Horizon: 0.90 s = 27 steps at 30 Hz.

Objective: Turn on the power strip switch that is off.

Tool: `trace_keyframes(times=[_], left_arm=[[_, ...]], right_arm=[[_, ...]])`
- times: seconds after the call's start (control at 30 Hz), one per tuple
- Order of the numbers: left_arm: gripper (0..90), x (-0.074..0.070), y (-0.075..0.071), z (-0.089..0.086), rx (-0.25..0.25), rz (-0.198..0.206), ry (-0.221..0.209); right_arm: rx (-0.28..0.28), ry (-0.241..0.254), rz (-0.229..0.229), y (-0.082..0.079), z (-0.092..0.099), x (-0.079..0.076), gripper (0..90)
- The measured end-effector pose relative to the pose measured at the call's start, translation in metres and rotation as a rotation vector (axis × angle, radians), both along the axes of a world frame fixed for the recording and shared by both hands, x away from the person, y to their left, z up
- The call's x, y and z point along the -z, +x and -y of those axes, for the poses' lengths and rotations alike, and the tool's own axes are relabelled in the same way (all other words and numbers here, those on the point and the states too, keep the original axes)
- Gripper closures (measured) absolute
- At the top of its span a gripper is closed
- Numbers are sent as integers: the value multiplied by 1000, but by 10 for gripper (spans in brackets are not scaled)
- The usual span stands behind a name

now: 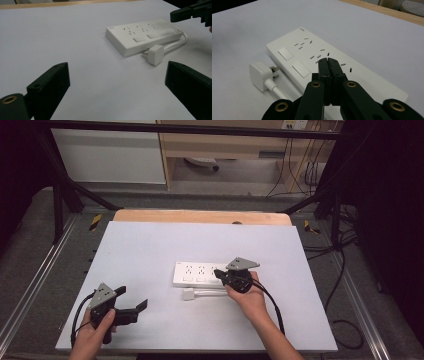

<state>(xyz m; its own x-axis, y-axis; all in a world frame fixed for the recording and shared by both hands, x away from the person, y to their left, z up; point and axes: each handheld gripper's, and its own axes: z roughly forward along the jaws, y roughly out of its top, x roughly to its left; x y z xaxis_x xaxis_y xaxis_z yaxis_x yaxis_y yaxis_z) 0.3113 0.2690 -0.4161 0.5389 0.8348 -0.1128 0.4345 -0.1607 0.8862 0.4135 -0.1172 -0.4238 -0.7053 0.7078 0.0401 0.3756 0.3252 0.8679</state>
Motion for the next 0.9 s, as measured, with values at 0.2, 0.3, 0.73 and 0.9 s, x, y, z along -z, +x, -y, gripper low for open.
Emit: trace_keyframes(times=[0.2,0.3,0.73,0.9], left_arm=[[60,0,0,0,4,-2,-1],[60,0,1,0,4,-3,1],[61,1,0,0,7,-4,7],[61,0,0,0,8,-3,8]], right_arm=[[3,-11,-10,0,3,5,900],[8,-13,-16,1,4,8,900],[19,-10,-29,1,8,14,900],[15,-13,-31,3,4,16,900]])
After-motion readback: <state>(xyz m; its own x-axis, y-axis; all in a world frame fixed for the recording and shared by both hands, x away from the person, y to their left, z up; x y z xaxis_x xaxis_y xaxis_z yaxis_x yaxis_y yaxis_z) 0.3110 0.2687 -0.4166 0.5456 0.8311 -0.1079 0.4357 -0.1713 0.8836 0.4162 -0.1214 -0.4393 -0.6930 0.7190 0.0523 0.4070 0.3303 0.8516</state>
